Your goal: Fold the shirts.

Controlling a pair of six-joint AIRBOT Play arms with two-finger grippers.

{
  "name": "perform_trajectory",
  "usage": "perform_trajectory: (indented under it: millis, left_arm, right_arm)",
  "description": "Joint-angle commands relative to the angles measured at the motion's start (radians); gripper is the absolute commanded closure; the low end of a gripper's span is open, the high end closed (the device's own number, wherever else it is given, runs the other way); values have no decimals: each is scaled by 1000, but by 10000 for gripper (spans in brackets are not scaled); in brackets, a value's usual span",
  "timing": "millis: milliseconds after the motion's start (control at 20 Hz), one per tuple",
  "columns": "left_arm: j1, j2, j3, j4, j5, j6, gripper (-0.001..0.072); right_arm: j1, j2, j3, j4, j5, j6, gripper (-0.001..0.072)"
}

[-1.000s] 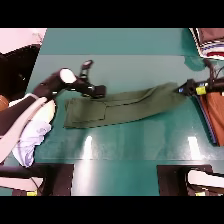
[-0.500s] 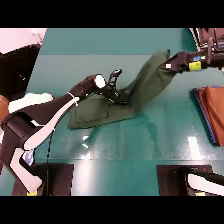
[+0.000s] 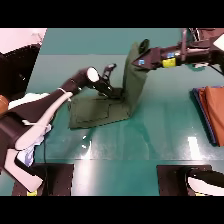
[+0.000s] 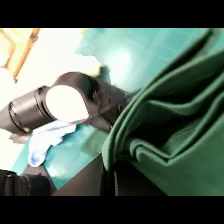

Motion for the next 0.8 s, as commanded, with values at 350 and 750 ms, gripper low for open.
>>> perform_trajectory:
  millis: [350, 750]
  left_arm:
    - [473, 517, 2, 403, -139, 2, 683]
    - [543, 573, 0, 407, -204, 3, 683]
  right_arm:
    - [528, -313, 98, 8, -312, -120, 404]
    - [370, -334, 64, -2, -43, -115, 268]
